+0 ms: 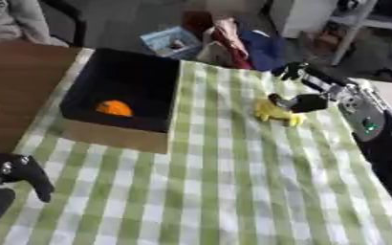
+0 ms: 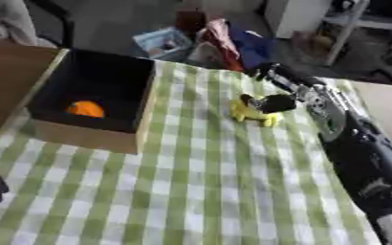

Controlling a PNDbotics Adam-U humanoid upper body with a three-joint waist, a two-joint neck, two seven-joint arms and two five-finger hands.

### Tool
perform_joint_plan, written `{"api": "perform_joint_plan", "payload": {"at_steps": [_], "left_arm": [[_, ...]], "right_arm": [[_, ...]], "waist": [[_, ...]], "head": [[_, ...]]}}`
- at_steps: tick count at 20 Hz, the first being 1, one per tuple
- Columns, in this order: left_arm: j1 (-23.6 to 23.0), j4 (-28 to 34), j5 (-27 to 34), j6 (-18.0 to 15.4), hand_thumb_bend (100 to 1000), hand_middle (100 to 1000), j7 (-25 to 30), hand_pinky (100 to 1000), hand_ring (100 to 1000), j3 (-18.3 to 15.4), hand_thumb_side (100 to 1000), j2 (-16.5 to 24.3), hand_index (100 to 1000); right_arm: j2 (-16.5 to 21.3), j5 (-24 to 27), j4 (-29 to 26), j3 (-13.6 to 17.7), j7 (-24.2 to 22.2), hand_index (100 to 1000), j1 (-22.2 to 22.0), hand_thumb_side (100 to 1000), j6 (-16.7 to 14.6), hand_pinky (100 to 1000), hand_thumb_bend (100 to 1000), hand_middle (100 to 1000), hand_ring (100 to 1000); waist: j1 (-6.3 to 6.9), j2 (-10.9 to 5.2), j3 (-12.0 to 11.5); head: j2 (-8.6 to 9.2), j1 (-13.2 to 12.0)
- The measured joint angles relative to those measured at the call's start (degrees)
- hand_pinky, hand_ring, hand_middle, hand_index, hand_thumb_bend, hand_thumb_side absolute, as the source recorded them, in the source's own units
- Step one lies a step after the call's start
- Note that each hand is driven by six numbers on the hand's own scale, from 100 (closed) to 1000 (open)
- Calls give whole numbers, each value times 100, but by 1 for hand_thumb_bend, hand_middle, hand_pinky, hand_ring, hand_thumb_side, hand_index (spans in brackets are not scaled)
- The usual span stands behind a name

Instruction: Pick up objects on the table and place them in the box.

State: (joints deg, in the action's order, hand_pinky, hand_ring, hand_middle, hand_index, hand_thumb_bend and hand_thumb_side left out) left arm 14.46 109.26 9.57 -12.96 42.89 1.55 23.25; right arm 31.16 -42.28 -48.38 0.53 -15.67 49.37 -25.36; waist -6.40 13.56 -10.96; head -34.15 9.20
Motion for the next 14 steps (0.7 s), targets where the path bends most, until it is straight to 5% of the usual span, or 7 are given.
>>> {"api": "perform_joint_plan", "payload": {"at_steps": [14], "left_arm": [[0,28,-71,-42,100,557,13,640,547,0,748,0,700]], "right_arm": [[1,-355,454,125,-3,910,-24,636,266,816,276,820,808]], "waist": [[4,117,-91]], "head": [[0,-25]]}}
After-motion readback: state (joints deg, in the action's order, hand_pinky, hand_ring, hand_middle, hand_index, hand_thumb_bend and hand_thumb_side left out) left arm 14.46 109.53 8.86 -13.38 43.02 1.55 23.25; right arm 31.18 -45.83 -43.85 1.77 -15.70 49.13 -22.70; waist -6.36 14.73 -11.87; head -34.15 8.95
